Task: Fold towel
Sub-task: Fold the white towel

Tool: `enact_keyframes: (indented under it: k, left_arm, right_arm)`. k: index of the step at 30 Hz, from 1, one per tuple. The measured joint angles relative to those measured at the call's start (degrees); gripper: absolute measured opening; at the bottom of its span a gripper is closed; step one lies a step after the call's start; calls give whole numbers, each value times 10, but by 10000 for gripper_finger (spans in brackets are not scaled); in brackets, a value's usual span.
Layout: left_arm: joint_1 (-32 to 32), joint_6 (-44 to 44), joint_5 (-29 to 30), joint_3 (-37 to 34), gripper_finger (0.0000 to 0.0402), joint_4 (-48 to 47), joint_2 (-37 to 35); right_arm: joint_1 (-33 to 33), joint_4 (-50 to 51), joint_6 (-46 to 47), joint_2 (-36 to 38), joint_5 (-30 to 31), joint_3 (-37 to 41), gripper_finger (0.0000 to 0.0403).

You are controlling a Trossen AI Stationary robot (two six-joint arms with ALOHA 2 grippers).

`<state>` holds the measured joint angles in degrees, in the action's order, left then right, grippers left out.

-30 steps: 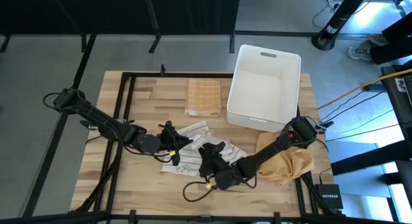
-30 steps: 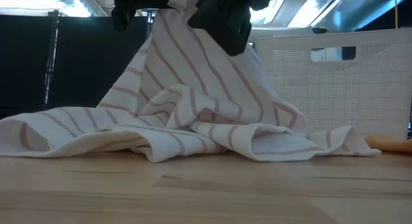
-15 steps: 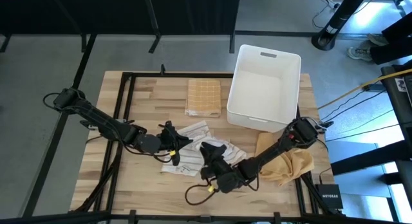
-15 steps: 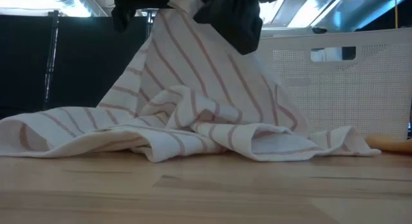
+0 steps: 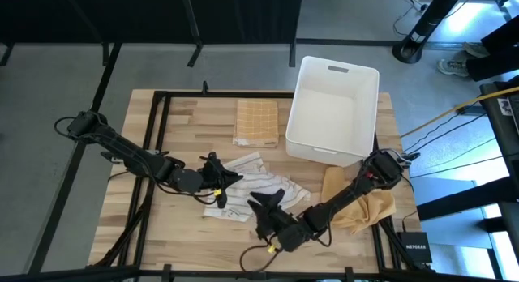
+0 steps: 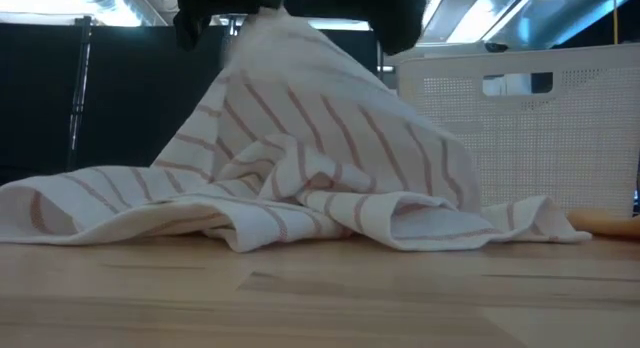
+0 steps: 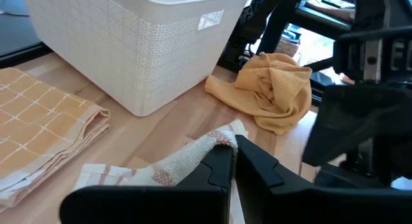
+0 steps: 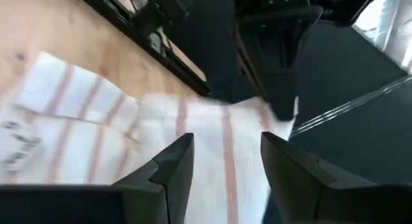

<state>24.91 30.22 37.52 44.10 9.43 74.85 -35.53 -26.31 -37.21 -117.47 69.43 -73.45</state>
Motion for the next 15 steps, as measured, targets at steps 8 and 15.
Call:
enact_keyframes:
  k: [8, 15]
  left_arm:
    - [0, 0, 0, 0, 5, 2, 0]
    - [0, 8, 0, 0, 5, 3, 0]
  right_arm:
    - [-7, 66, 157, 0, -90, 0, 181]
    - [49, 110, 183, -12, -219, 0, 181]
